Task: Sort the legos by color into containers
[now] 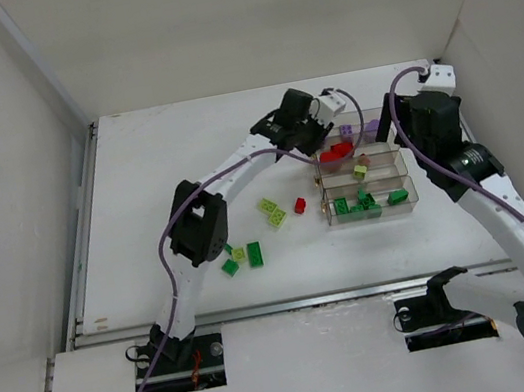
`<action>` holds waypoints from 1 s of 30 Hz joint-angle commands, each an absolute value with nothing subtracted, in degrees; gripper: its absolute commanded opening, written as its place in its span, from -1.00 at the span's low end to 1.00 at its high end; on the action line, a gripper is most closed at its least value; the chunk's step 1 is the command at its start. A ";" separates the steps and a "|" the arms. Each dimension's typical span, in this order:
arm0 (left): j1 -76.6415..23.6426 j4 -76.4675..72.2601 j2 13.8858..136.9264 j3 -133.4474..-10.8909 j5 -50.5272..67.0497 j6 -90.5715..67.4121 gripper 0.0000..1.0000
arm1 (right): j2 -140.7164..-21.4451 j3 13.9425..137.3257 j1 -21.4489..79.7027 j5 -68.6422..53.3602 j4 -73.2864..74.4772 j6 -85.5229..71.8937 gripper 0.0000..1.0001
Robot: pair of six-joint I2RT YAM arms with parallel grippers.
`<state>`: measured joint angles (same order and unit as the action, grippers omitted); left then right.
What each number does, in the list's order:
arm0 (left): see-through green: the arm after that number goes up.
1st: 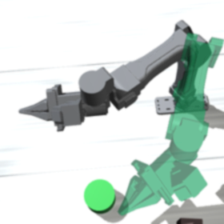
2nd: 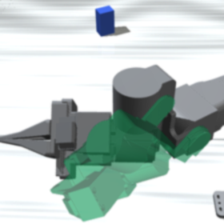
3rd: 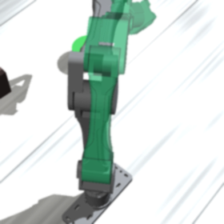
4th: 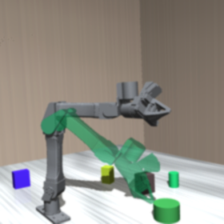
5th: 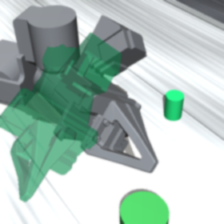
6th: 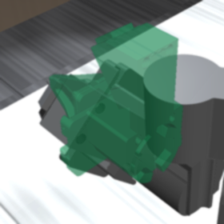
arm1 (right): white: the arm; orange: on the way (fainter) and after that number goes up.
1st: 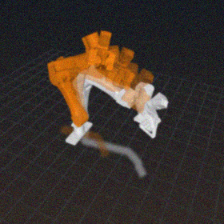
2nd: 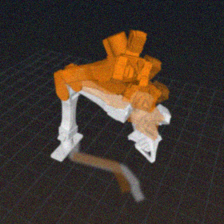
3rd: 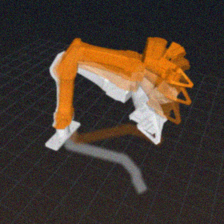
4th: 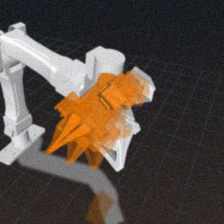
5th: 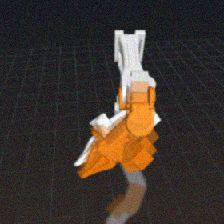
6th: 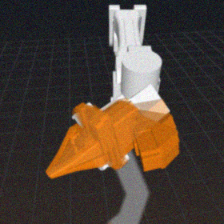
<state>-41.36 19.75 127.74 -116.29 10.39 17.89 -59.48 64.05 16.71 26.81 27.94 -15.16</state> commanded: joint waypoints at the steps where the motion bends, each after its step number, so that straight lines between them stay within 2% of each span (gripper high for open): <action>1: -42.28 14.51 128.14 -116.64 13.01 18.81 -1.00 | -57.40 66.62 15.91 30.06 27.33 -14.59 1.00; 3: -42.80 11.52 128.75 -115.85 12.22 18.81 -1.00 | -57.39 66.62 15.91 30.06 27.33 -14.59 1.00; 7: -42.80 8.18 129.29 -115.84 10.99 19.33 -0.79 | -57.39 66.62 15.91 29.54 27.86 -13.97 1.00; 12: -42.80 7.03 129.81 -115.84 12.21 20.03 -0.11 | -58.44 66.62 15.91 27.52 27.86 -13.97 1.00; 13: -42.80 7.64 129.81 -115.84 12.22 20.91 0.17 | -58.45 66.62 15.91 26.73 27.86 -13.97 1.00; 17: -42.80 8.26 128.59 -115.32 12.22 21.97 0.62 | -58.97 67.15 15.91 25.32 28.39 -13.97 1.00; 24: -42.28 15.19 120.53 -113.39 3.26 19.17 0.67 | -58.45 68.91 17.83 23.55 29.44 -14.50 1.00; 27: -38.16 19.41 113.24 -108.65 0.53 15.83 0.65 | -58.45 68.91 22.39 23.55 28.92 -14.50 1.00; 30: -30.70 19.95 106.79 -98.73 0.00 11.79 0.59 | -62.13 68.91 28.19 24.08 28.30 -16.16 1.00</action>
<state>-38.17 17.65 117.16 -103.09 3.92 16.84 -59.83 66.54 23.68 24.53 29.56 -15.00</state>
